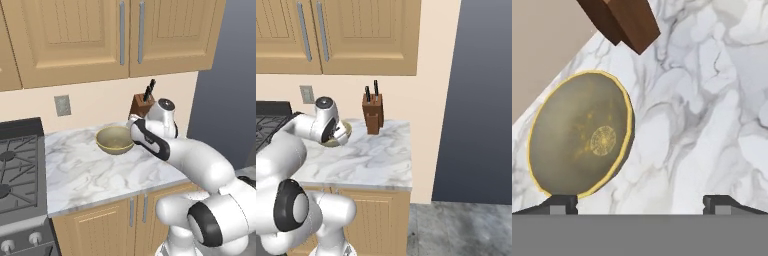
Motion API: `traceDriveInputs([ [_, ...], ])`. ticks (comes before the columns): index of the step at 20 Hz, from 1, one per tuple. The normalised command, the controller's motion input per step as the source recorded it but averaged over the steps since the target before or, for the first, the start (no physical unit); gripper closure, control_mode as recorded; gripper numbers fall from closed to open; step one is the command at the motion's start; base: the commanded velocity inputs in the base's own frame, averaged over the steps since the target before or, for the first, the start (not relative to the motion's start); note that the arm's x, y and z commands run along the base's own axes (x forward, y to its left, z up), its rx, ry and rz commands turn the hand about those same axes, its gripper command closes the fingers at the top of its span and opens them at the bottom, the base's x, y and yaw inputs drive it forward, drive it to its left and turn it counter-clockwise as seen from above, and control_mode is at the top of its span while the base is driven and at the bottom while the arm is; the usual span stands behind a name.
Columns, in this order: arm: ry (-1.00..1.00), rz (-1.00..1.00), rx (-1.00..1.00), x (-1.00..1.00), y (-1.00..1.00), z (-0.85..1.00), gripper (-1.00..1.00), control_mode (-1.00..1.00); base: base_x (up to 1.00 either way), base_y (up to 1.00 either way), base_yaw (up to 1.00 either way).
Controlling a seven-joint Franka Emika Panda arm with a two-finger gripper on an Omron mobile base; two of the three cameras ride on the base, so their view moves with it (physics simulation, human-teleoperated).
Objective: Pick the cup and bowl from the counter and place them on the counter next to the sink.
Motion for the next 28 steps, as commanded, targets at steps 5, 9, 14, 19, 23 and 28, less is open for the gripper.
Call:
traceDriveInputs([
  [5,0.07,0.0,0.0,0.24,0.15,-0.04,-1.0,-1.0,0.0,0.0,0.0],
  [9,0.0,0.0,0.0,0.03,0.18,-0.29,-1.0,-1.0,0.0,0.0,0.0],
  [14,-0.01,0.0,0.0,0.0,0.15,-0.43,-1.0,-1.0,0.0,0.0,0.0],
  [19,-0.04,0.0,0.0,0.06,0.04,-0.38,-1.0,-1.0,0.0,0.0,0.0],
  [23,-0.02,0.0,0.0,0.21,0.0,-0.16,-1.0,-1.0,0.0,0.0,0.0],
  [28,0.0,0.0,0.0,0.29,0.0,-0.01,-1.0,-1.0,0.0,0.0,0.0],
])
